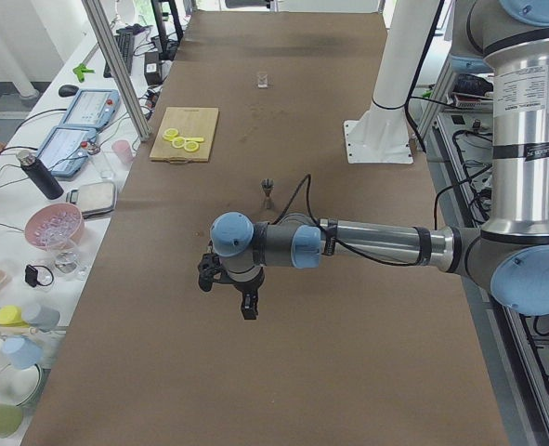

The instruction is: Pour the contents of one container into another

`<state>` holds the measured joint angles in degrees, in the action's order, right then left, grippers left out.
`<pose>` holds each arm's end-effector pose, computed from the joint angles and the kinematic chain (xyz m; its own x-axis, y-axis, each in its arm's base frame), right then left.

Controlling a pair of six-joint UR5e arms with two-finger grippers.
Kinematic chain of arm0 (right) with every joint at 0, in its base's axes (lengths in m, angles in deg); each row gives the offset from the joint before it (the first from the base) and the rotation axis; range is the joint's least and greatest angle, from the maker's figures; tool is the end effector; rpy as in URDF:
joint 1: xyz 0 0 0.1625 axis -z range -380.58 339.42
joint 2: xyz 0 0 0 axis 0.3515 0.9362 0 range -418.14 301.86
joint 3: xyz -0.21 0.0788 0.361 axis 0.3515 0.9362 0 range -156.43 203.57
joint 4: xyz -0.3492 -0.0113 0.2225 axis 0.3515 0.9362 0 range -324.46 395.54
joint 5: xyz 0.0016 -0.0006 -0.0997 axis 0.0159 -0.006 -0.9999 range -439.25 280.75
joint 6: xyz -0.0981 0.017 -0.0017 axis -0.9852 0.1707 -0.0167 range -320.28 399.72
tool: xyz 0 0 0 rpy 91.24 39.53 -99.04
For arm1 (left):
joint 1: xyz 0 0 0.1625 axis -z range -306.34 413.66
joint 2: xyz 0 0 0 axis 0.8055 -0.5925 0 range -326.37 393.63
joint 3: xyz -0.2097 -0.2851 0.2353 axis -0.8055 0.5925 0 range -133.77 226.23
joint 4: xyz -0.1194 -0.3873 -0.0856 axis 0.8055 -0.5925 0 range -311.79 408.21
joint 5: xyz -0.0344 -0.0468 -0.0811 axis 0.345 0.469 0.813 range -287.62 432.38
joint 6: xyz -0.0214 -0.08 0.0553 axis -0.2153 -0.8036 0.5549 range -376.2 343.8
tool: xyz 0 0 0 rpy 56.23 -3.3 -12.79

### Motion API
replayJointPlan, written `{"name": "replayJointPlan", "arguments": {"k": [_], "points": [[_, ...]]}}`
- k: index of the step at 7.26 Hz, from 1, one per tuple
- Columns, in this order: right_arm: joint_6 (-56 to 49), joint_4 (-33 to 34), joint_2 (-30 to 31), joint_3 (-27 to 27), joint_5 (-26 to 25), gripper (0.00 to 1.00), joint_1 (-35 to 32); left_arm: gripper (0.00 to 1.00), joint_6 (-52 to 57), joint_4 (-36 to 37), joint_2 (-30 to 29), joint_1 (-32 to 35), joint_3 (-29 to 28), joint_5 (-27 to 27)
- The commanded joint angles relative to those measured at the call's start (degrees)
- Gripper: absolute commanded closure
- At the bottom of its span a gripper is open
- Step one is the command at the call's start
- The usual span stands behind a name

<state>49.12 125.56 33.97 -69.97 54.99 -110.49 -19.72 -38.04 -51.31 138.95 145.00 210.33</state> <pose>0.0631 -0.4779 0.6462 0.7070 0.1452 0.6921 -0.1155 0.9893 -0.0896 -0.0219 -0.4568 0.6273 0.6713 -0.0068 -0.7412 -0.0411 0.9981 -0.0463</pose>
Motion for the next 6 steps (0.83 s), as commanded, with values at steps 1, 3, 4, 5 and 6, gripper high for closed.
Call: {"name": "replayJointPlan", "arguments": {"k": [1,3,4,5,6], "points": [[0.0,-0.02,0.0,-0.06,-0.03,0.0,0.0,0.01,0.0,0.03,0.12,-0.03,0.55,0.12],[0.0,-0.02,0.0,-0.06,0.06,0.0,0.0,0.01,0.0,0.03,0.03,-0.03,-0.06,0.12],[0.0,-0.02,0.0,-0.06,0.06,0.0,0.0,0.01,0.0,0.03,0.2,0.05,-0.15,0.12],[0.0,-0.02,0.0,-0.06,0.06,0.0,0.0,0.01,0.0,0.03,0.2,-0.03,-0.07,0.12],[0.0,-0.02,0.0,-0.06,0.06,0.0,0.0,0.01,0.0,0.03,-0.06,-0.03,0.02,0.12]]}}
